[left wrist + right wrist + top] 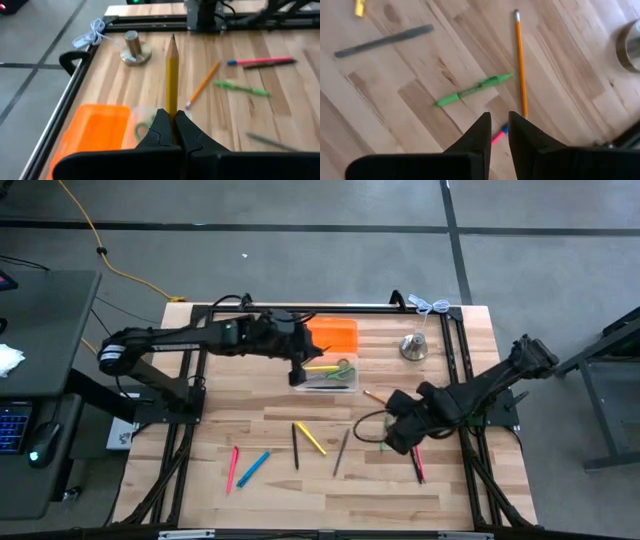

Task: Pick & place school supplies into a supply box
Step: Put the yellow pencil into the orange supply box, then put the orange pencil into the orange supply box

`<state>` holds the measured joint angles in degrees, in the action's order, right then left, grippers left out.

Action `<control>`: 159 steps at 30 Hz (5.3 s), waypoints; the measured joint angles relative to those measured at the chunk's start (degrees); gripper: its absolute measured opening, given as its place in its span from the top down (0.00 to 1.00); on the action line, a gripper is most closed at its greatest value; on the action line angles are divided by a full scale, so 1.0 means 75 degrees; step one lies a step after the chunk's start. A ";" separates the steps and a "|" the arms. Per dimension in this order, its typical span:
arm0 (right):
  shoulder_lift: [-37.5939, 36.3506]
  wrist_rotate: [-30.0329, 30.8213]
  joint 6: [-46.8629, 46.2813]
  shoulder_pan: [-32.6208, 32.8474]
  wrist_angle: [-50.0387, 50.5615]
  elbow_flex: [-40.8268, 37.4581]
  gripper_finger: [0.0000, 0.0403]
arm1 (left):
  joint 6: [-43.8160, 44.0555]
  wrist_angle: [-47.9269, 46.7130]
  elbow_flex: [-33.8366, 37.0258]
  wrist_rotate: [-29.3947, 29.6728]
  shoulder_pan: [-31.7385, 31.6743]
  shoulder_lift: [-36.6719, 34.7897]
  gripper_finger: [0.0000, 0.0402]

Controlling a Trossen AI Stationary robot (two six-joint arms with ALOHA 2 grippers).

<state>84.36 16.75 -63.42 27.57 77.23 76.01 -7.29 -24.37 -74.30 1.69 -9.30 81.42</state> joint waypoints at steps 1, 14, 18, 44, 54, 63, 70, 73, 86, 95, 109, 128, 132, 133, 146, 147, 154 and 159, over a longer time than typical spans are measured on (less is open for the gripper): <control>0.0000 0.0006 -0.0182 0.0097 0.0086 0.0000 0.89 | 0.0000 0.0069 -0.0039 -0.0062 -0.0041 0.0114 0.97; 0.0000 0.0245 -0.1643 0.1103 0.0612 0.0000 0.89 | -0.0204 -0.0319 -0.0761 -0.0725 -0.0268 0.1580 0.97; 0.0000 0.0441 -0.1833 0.1252 0.0816 0.0000 0.89 | -0.0265 -0.0436 -0.0890 -0.0816 -0.0268 0.1898 0.97; -0.2903 0.1352 -0.1629 0.1289 -0.0167 -0.2484 0.92 | -0.0568 -0.0332 -0.0909 -0.0712 -0.0360 0.2519 0.97; -0.5026 0.1775 -0.0954 0.1263 -0.2123 -0.4583 0.94 | -0.0437 -0.0261 -0.0909 -0.0784 -0.0684 0.2519 0.97; -0.6594 0.2271 -0.0534 0.1260 -0.2978 -0.5723 0.94 | -0.0393 -0.0275 -0.0958 -0.0949 -0.0810 0.2619 0.97; -0.7838 0.2795 -0.0115 0.1260 -0.3458 -0.6276 0.94 | -0.0607 -0.1546 -0.2339 -0.0979 -0.0810 0.3709 0.97; -0.8303 0.2976 -0.0025 0.1260 -0.3487 -0.6441 0.94 | -0.0789 -0.2134 -0.3049 -0.0937 -0.0810 0.4270 0.97; -1.0088 0.3774 0.0919 0.1260 -0.3819 -0.7126 0.94 | -0.0997 -0.3226 -0.3771 -0.0772 -0.0813 0.4681 0.97; -1.0756 0.4154 0.1222 0.1260 -0.4007 -0.7280 0.94 | -0.0976 -0.3320 -0.3780 -0.0763 -0.0810 0.4878 0.97; -1.0757 0.3560 0.1461 0.1260 -0.4228 -0.7280 0.94 | -0.0994 -0.3429 -0.3894 -0.1073 -0.0810 0.5353 0.97; -1.0754 0.3100 0.1466 0.1258 -0.5446 -0.8286 0.94 | -0.1403 -0.3516 -0.3894 -0.0978 -0.0810 0.5352 0.97; -1.0751 0.3091 0.1470 0.1260 -0.6117 -0.8666 0.94 | -0.1478 -0.3526 -0.3894 -0.0950 -0.0810 0.5352 0.97; -1.0751 0.3086 0.1468 0.1260 -0.6221 -0.8722 0.94 | -0.1478 -0.3535 -0.3894 -0.0941 -0.0810 0.5352 0.96; -1.0751 0.3177 0.1525 0.1259 -0.6510 -0.8865 0.94 | -0.1596 -0.3543 -0.3894 -0.0888 -0.0810 0.5352 0.87; -1.0751 0.3176 0.1525 0.1260 -0.6510 -0.8865 0.94 | -0.1595 -0.3538 -0.3894 -0.0888 -0.0810 0.5352 0.86; -1.0751 0.3175 0.1525 0.1258 -0.6512 -0.8865 0.94 | -0.1633 -0.3500 -0.3894 -0.0891 -0.0810 0.5349 0.80; -1.0751 0.3174 0.1525 0.1260 -0.6513 -0.8865 0.94 | -0.1652 -0.3449 -0.3894 -0.0888 -0.0810 0.5349 0.80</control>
<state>3.73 40.56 -51.99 37.01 28.38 9.52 -19.68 -50.23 -103.50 -4.97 -15.38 121.54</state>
